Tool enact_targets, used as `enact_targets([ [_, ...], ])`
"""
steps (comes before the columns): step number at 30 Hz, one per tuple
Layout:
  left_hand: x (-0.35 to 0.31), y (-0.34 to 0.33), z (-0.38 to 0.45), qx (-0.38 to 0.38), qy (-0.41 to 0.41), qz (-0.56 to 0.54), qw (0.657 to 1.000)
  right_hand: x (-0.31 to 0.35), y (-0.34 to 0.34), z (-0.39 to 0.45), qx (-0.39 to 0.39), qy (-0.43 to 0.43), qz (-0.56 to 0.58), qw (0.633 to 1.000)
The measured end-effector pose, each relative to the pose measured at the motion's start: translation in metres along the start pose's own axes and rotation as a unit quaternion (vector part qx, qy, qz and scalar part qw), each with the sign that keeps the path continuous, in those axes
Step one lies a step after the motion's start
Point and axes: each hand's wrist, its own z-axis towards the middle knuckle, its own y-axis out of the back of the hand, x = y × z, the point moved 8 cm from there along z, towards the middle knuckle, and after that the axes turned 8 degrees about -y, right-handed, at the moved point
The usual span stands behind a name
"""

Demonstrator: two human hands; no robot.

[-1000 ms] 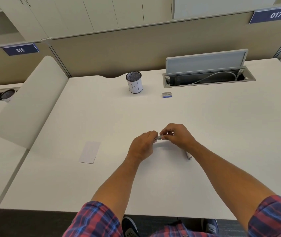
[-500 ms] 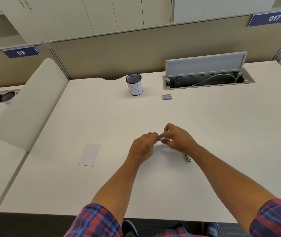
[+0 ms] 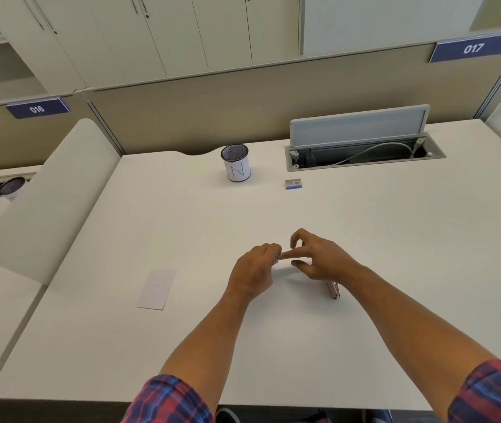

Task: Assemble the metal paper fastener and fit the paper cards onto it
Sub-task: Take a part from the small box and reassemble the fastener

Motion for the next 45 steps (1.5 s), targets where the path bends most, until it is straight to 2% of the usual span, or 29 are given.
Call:
enact_targets([
  [2, -0.001, 0.0, 0.001, 0.0, -0.002, 0.001, 1.0, -0.006, -0.004, 0.0, 0.005, -0.033, 0.033, 0.999],
  [7, 0.002, 0.005, -0.002, -0.01, 0.013, 0.008, 1.0, -0.04, 0.004, -0.009, -0.054, -0.121, 0.035, 0.991],
  [10, 0.005, 0.007, -0.003, -0.012, 0.024, -0.002, 1.0, -0.056, -0.001, -0.011, -0.022, -0.163, 0.087, 0.983],
  [14, 0.004, 0.008, -0.002, -0.017, 0.028, -0.025, 0.999, -0.053, -0.01, -0.005, 0.023, -0.16, 0.166, 0.973],
  [22, 0.003, 0.0, 0.001, 0.005, 0.013, -0.005, 1.0, -0.056, -0.004, 0.004, -0.023, -0.165, 0.21, 0.964],
  [31, 0.004, -0.013, 0.001, 0.045, 0.007, 0.029, 0.999, -0.053, 0.003, 0.007, -0.031, -0.165, 0.224, 0.96],
  [35, 0.003, -0.022, 0.005, 0.092, 0.007, 0.01, 0.996, -0.058, 0.003, 0.002, -0.039, -0.181, 0.245, 0.952],
  [37, 0.011, -0.024, 0.004, 0.093, 0.054, -0.027, 0.994, -0.061, 0.005, 0.0, -0.048, -0.188, 0.266, 0.944],
  [38, 0.02, -0.024, 0.004, 0.079, 0.107, -0.071, 0.988, -0.062, 0.006, 0.0, -0.05, -0.192, 0.274, 0.941],
  [39, 0.03, -0.022, 0.002, 0.056, 0.175, -0.136, 0.974, -0.063, 0.008, 0.0, -0.052, -0.197, 0.28, 0.938],
  [41, 0.046, -0.021, -0.003, -0.001, 0.287, -0.262, 0.921, -0.066, 0.011, 0.001, -0.057, -0.205, 0.288, 0.934],
  [45, 0.062, -0.018, -0.001, -0.051, 0.333, -0.349, 0.874, -0.069, 0.018, 0.003, -0.056, -0.194, 0.304, 0.931],
])
